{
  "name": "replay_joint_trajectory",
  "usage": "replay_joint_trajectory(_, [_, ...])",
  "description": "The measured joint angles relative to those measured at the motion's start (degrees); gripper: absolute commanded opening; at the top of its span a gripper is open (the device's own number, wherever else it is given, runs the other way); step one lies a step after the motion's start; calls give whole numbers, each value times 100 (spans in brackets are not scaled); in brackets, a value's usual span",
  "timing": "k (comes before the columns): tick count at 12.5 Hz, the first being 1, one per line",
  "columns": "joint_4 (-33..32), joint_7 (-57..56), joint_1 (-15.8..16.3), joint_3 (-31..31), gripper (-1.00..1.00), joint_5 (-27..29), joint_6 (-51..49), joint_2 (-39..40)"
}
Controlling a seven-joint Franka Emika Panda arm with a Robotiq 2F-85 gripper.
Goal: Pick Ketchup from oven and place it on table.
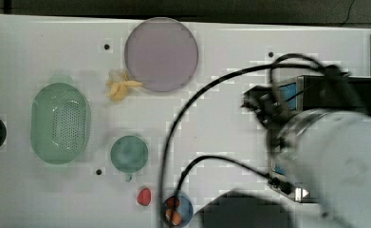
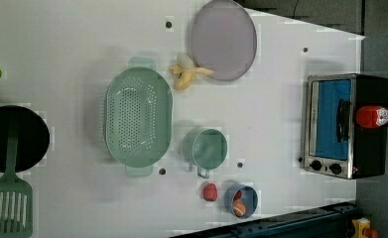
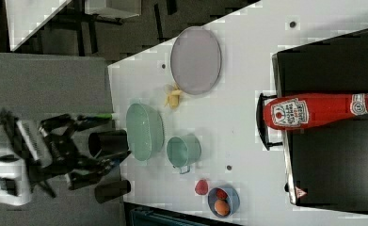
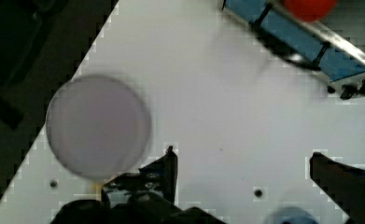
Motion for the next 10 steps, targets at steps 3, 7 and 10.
replay_joint_trajectory(3, [-145, 27, -79, -642, 100, -145, 513, 473])
replay_joint_trajectory(7, [-207, 30, -339, -1554, 100, -150, 1302, 1291])
replay_joint_trajectory(10, [62, 37, -460, -1985, 100, 36, 1402, 1950])
